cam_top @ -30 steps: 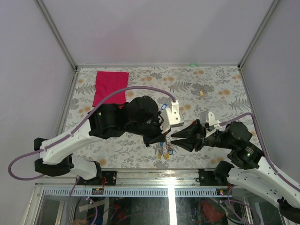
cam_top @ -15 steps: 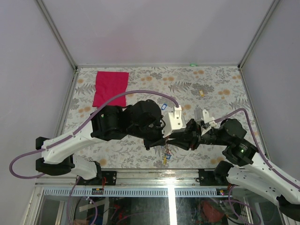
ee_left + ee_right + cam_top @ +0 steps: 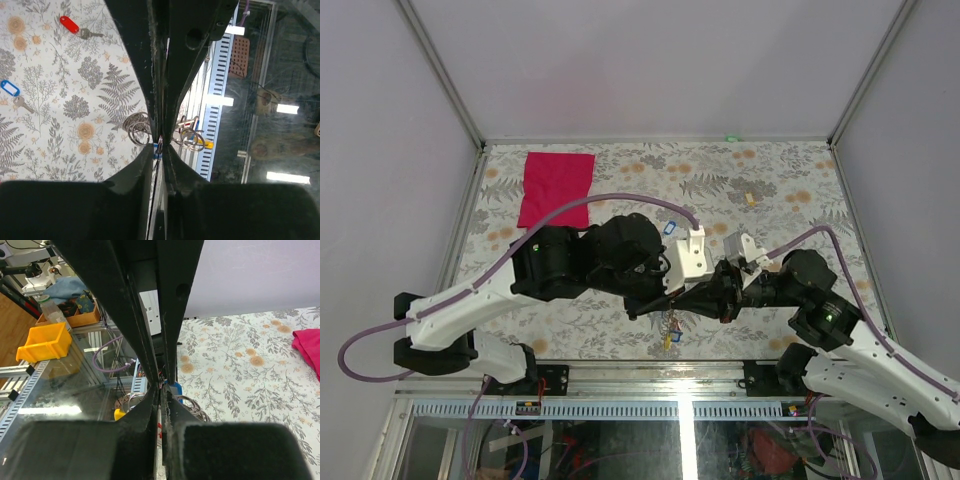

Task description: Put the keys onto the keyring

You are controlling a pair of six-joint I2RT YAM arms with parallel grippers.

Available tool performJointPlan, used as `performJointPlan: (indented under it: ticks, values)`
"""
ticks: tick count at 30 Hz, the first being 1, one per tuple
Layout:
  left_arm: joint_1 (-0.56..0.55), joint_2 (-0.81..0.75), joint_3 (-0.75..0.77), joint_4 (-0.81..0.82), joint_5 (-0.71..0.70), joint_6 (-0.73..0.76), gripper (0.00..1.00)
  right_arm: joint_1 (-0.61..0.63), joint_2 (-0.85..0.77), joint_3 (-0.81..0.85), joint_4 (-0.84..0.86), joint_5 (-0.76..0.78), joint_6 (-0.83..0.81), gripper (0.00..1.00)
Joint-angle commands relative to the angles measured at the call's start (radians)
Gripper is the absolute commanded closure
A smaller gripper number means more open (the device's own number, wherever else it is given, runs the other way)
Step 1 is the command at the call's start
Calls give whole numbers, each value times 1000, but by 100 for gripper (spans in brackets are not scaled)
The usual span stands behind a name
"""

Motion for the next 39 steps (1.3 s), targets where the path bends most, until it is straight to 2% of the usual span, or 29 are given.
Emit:
performJointPlan:
  ticks: [1,6,10,16,24,30,39]
  values:
    - [-9,-100,-46,144,2,-9,82,-1,-39,44,25,14,1,100]
    - [-8,-235,-216,362,41,-40,68,-1,-68,79,21,1,9,100]
    - [-9,-346,-363,578,77,-72,66,-1,-78,100,38,-32,27,100]
    - [-9,-434,-501,788,98,-101,66,0,-85,121,72,-60,53,100]
    - [-8,-423,-518,826,132,-99,66,-1,-81,131,80,-64,63,100]
    - [-9,-417,-517,823,140,-92,77,-1,-91,126,84,-44,61,100]
    - [-7,-405,-524,825,170,-101,75,0,-94,132,89,-40,65,100]
